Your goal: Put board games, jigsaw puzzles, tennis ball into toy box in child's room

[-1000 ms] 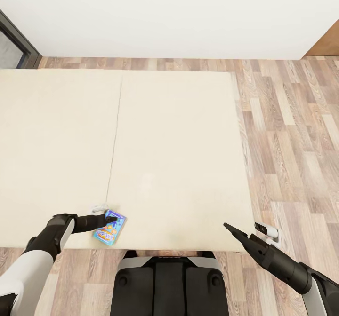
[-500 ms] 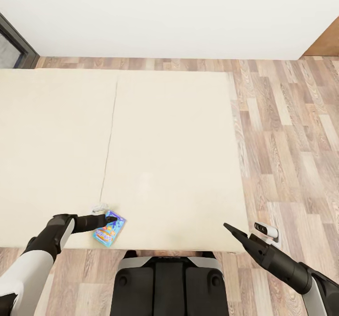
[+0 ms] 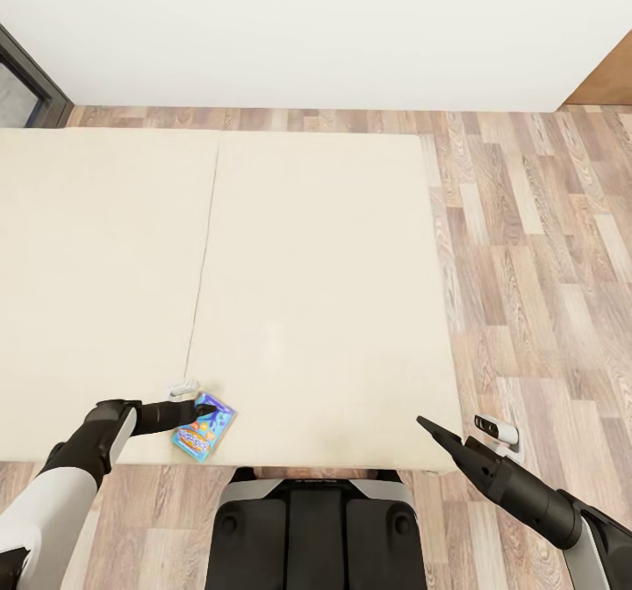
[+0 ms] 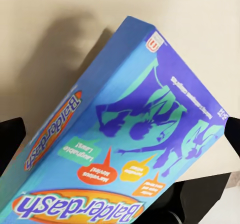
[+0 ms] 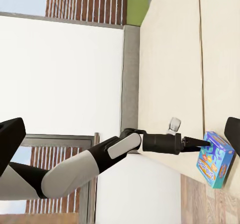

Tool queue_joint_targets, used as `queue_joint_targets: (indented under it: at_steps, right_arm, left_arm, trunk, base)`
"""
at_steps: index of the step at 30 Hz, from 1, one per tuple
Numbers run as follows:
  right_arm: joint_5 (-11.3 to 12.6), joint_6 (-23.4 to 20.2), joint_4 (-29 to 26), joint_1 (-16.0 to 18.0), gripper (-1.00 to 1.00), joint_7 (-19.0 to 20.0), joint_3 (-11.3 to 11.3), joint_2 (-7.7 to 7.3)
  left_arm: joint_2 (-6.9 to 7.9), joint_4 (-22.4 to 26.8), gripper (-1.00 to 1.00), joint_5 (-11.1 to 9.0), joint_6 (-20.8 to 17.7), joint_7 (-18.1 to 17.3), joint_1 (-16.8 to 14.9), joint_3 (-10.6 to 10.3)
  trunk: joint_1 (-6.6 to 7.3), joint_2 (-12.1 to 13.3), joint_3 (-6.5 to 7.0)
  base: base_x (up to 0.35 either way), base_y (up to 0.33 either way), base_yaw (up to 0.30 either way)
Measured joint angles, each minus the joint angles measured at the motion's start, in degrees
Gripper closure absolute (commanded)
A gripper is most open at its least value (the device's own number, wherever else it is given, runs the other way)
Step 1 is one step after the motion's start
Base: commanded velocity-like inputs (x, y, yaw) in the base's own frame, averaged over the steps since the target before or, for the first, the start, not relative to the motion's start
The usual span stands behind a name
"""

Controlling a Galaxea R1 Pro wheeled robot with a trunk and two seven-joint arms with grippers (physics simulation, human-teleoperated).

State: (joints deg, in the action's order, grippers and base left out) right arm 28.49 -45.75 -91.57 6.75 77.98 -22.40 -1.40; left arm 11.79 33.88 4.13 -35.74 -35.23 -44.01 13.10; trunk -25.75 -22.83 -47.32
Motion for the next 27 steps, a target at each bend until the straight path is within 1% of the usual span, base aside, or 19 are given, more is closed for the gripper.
queue_joint_targets:
  at_steps: [10, 19, 21, 27]
  right_arm:
    - [0.0, 0.0, 0.0, 0.0, -1.0, 0.0, 0.0, 0.0]
    - [0.0, 0.1, 0.0, 0.0, -1.0, 0.0, 0.0, 0.03]
    - [0.0, 0.1, 0.0, 0.0, -1.0, -0.1, 0.0, 0.06]
    - [0.0, 0.1, 0.0, 0.0, -1.0, -0.1, 0.0, 0.08]
  left_arm:
    - [0.45, 0.1, -1.0, 0.2, -0.1, 0.1, 0.0, 0.0]
    - [1.75, 0.2, -1.0, 0.2, -0.3, 0.1, 0.0, 0.0]
    - [2.25, 0.2, -1.0, 0.2, -0.6, 0.1, 0.0, 0.0]
    - [3.12, 0.2, -1.0, 0.2, -2.1, 0.0, 0.0, 0.0]
  trunk:
    - [0.0, 0.0, 0.0]
    - [0.0, 0.0, 0.0]
    - [0.0, 0.0, 0.0]
    - [0.0, 0.0, 0.0]
  base:
    - [0.0, 0.0, 0.0]
    - [0.0, 0.0, 0.0]
    - [0.0, 0.0, 0.0]
    - [0.0, 0.0, 0.0]
